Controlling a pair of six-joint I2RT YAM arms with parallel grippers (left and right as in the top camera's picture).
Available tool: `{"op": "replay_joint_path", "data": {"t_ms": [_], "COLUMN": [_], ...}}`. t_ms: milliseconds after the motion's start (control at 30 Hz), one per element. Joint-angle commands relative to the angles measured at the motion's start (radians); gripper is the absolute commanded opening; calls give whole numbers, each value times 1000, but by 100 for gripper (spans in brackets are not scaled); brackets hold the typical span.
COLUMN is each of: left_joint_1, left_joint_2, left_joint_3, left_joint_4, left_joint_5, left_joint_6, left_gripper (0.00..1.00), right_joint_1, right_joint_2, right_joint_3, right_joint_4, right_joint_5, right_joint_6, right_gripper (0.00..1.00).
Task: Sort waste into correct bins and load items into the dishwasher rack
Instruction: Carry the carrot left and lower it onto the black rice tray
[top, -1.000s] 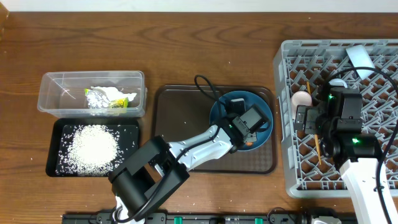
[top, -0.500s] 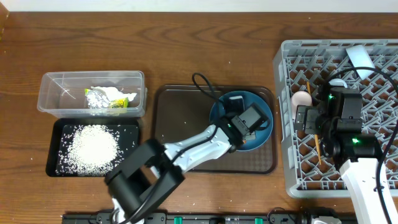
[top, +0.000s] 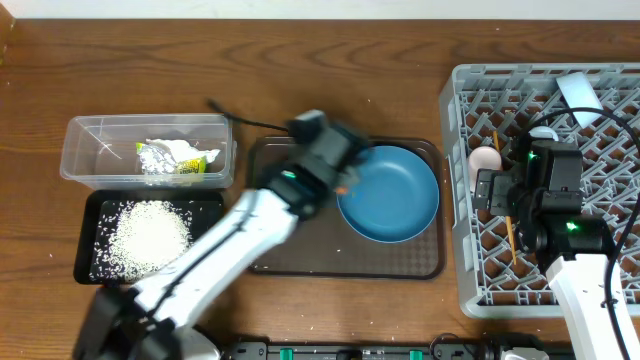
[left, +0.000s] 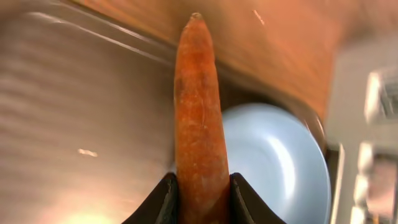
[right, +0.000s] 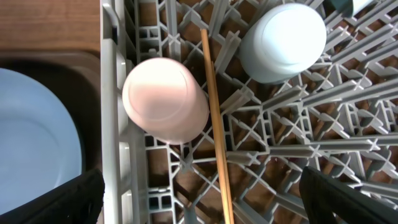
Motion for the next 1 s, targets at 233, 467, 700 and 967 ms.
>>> {"op": "replay_joint_path", "data": {"t_ms": [233,467,700,967], "left_joint_1": [510,848,1009,1024], "left_joint_2": [-219,-207,-187,-173], "left_joint_3": [17,-8,-122,-238], "left_joint_4": [-267,-370,-279,-196], "left_joint_5": [-30,-4,83,82], "left_joint_6": [8,8,9,35], "left_gripper": [13,13,14,14], "right_joint_1": [-6,-6,-6,-6], "right_joint_2": [-8,-8,-8,-8], "right_joint_3": [18,18,18,18], "right_joint_4": [-1,-1,-1,-1], "right_joint_5": [-3,-3,-3,-3], "right_joint_6": [13,13,13,13], "right_gripper": [99,99,99,99]}}
